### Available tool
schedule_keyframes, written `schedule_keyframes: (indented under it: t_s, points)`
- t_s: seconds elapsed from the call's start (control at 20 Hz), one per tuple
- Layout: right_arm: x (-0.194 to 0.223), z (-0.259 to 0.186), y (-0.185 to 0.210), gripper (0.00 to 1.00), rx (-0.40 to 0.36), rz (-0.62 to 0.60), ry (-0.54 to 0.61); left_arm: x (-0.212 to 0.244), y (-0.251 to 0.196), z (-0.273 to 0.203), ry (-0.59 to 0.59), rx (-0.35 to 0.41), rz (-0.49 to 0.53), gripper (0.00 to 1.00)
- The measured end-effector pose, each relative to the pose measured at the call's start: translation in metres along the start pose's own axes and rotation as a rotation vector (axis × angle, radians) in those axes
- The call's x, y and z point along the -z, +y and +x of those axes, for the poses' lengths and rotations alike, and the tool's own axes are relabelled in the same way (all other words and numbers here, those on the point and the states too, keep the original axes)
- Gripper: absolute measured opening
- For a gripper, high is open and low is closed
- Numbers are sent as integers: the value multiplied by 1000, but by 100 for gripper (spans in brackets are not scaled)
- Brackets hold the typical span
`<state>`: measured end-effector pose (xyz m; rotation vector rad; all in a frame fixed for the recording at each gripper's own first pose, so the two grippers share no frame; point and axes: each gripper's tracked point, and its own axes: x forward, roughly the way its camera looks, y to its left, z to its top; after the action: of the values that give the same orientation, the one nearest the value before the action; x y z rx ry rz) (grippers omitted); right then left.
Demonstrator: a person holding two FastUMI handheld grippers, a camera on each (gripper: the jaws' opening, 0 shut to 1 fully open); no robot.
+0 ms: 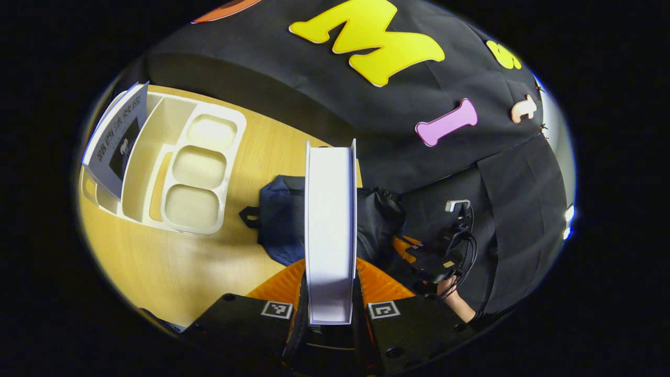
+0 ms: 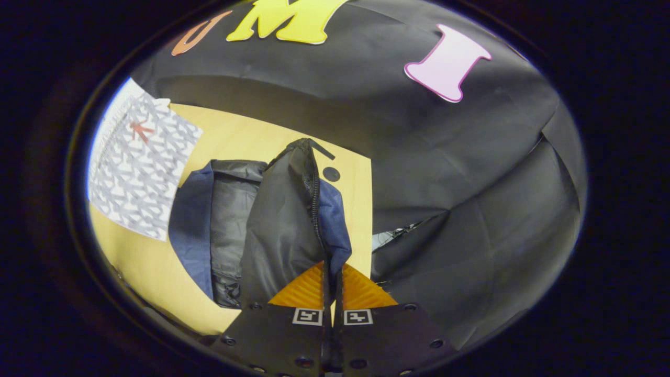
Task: Open the schoolbag, grab two books from the bookshelf and put them into the schoolbag.
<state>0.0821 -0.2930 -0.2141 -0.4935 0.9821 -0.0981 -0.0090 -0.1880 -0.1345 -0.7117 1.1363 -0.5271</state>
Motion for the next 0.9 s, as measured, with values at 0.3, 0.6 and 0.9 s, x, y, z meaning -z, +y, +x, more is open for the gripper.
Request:
schedule_keyframes:
  t_s: [0.3, 0.6, 0.9]
  points:
    - [3, 1, -5, 0, -13, 20, -5, 16, 6, 54, 46, -39, 3, 38]
    - [5, 0, -8, 0, -20, 53, -10, 32, 10, 102, 67, -55, 7, 38]
    - [-3, -9, -10, 0, -35, 65, -26, 39, 16, 148, 71, -13, -64, 39]
